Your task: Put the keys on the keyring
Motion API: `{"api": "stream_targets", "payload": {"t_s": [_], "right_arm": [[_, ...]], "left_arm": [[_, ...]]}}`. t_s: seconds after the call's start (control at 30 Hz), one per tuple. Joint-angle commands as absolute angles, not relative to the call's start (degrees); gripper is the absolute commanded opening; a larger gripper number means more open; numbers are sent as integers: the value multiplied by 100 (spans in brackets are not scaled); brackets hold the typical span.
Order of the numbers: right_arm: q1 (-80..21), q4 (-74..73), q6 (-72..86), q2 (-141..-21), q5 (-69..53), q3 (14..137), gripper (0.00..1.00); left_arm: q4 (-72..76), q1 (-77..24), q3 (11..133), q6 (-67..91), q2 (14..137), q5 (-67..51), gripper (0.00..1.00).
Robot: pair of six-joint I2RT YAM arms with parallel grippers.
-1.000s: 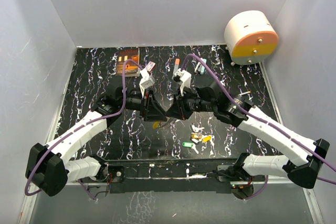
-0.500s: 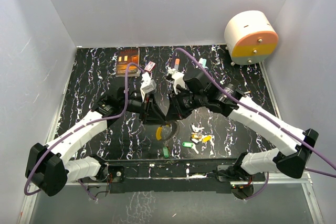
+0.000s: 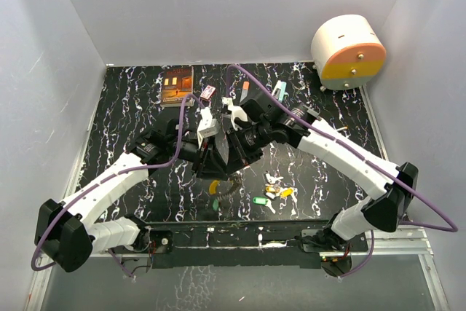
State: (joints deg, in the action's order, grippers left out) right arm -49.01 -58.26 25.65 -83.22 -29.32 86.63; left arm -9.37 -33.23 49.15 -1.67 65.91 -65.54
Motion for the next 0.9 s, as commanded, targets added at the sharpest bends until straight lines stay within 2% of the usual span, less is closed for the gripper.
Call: {"api": "stream_targets", "payload": {"t_s": [0.0, 0.33, 0.53, 0.63, 0.77, 0.87], "right_arm": [[-4758, -6023, 2697, -8366, -3772, 9181, 8], [-4656, -5671, 2821, -8492, -4207, 9033, 8], [-4652, -5614, 2839, -8503, -4190, 9029, 8], [-4658, -5588, 2845, -8478, -4194, 8997, 8], [-4658, -5563, 2848, -8464, -4219, 8983, 8], [-4658, -5563, 2834, -8464, -4248, 8965, 8]], "left_arm": [[-1152, -3405, 5135, -545, 6503, -6560, 33], [-1388, -3537, 5305, -924, 6477, -6441, 33], [-790, -3569, 5185, -458, 6540, -6686, 31], [-579, -3575, 5139, -258, 6547, -6804, 28], [-626, -3586, 5132, -287, 6558, -6917, 18], [-625, -3593, 5119, -279, 6552, -6995, 16]]}}
